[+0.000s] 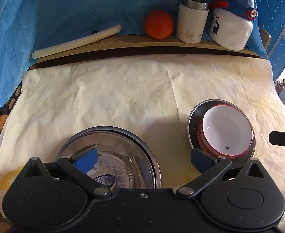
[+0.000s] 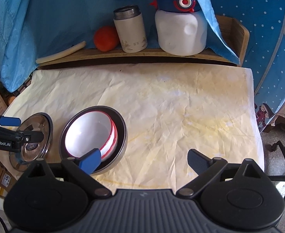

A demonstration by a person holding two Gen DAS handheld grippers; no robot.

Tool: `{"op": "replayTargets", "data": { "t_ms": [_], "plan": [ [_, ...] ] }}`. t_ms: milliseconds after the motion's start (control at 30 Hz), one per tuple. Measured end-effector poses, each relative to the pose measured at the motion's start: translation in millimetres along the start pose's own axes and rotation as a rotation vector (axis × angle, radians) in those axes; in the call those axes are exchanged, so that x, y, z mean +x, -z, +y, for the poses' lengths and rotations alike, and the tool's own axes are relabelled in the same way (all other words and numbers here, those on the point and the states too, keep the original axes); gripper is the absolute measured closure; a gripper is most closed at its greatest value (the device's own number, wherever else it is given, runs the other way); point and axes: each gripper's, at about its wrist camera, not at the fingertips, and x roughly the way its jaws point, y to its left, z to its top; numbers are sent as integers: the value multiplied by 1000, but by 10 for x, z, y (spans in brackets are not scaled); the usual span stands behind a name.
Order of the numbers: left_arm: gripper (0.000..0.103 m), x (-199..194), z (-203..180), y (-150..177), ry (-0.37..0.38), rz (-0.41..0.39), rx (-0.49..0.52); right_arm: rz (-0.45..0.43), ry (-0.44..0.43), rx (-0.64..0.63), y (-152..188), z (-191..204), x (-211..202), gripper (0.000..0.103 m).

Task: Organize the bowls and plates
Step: 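Move both grippers to the rim of the steel plate stack holding the bowls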

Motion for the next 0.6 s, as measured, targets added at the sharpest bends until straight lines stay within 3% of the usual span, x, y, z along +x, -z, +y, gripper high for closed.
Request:
{"op": "replayTargets", "data": {
  "t_ms": [600],
  "plan": [
    [1, 199, -134, -84, -12, 55, 26, 60, -6, -26, -53, -121, 234, 5]
  ]
}}
